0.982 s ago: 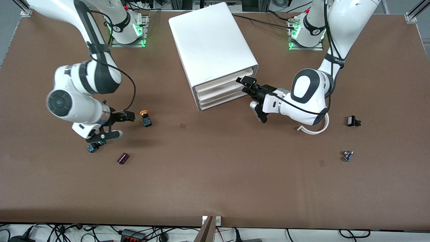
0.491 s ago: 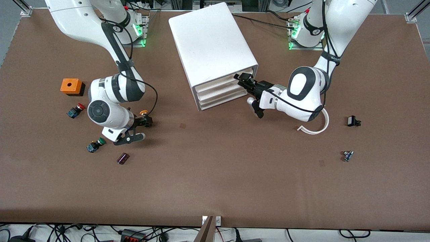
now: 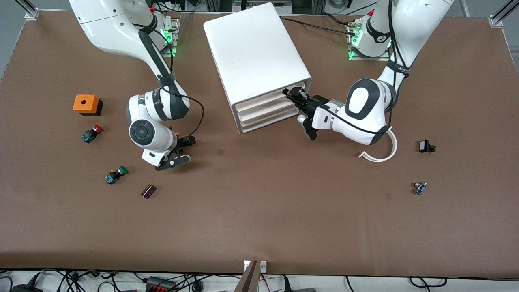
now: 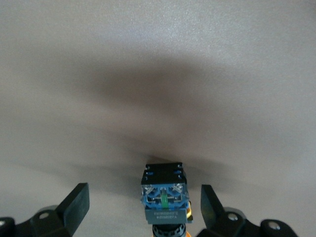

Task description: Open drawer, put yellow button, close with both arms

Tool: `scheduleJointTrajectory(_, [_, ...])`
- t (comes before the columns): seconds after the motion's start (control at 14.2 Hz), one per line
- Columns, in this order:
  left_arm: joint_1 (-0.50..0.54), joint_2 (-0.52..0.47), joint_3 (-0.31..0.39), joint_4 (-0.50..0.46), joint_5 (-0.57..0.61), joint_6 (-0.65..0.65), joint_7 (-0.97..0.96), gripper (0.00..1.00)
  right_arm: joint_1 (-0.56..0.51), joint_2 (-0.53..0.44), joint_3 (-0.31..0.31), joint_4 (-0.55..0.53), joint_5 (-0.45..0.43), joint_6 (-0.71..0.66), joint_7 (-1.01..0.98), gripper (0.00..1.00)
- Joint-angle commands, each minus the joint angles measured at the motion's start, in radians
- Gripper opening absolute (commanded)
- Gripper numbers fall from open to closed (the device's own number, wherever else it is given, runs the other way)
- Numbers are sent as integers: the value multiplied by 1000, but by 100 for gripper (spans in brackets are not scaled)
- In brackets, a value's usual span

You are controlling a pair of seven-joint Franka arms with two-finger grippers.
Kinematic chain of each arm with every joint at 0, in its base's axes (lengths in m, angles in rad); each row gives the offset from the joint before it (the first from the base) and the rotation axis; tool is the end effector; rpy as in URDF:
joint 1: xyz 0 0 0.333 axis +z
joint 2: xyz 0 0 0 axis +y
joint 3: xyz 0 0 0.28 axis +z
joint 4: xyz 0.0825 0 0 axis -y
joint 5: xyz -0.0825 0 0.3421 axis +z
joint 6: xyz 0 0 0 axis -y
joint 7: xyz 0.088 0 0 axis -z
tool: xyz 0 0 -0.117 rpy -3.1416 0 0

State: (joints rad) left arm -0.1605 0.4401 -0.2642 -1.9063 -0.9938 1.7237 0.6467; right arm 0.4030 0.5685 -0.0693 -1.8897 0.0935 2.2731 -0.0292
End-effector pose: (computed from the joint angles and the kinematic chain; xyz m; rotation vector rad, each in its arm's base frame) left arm 0.4544 -0.2931 0.2745 1.9369 -0.5731 -0.5184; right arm 0.5331 0.1885 0.1809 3.0917 0.4726 -0.2897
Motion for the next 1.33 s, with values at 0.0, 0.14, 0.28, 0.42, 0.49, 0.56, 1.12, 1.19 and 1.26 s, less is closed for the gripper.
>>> scheduleJointTrajectory(0.0, [4, -23, -3, -24, -14, 31, -12, 2, 5, -1, -6, -19, 0, 28, -3, 100])
scheduleJointTrajectory(0.14, [10, -5, 6, 28, -2, 30, -21, 2, 0, -1, -7, -26, 0, 28, -3, 100])
scheduleJointTrajectory(0.28, [15, 32, 23, 111, 55, 30, -24, 2, -1, -1, -9, -37, 0, 26, -1, 100])
scheduleJointTrajectory(0.42, [21, 86, 43, 212, 133, 28, -25, 2, -4, -1, -9, -37, 0, 25, 0, 94])
scheduleJointTrajectory(0.49, [30, 112, 43, 246, 148, 28, -25, 2, -6, -1, -9, -37, 0, 25, 0, 85])
scheduleJointTrajectory(0.56, [39, 143, 46, 286, 153, 30, -25, 2, -7, -1, -9, -37, 0, 23, 3, 65])
scheduleJointTrajectory(1.12, [65, 221, 77, 415, 179, 27, -12, 99, -24, -78, -20, 61, 14, -50, 9, 0])
scheduleJointTrajectory(1.19, [78, 217, 76, 415, 182, 27, -13, 100, -35, -84, -20, 117, 14, -100, 38, 0])
scheduleJointTrajectory(1.26, [82, 209, 77, 415, 182, 20, -24, 100, -36, -85, -20, 179, 14, -162, 72, 0])
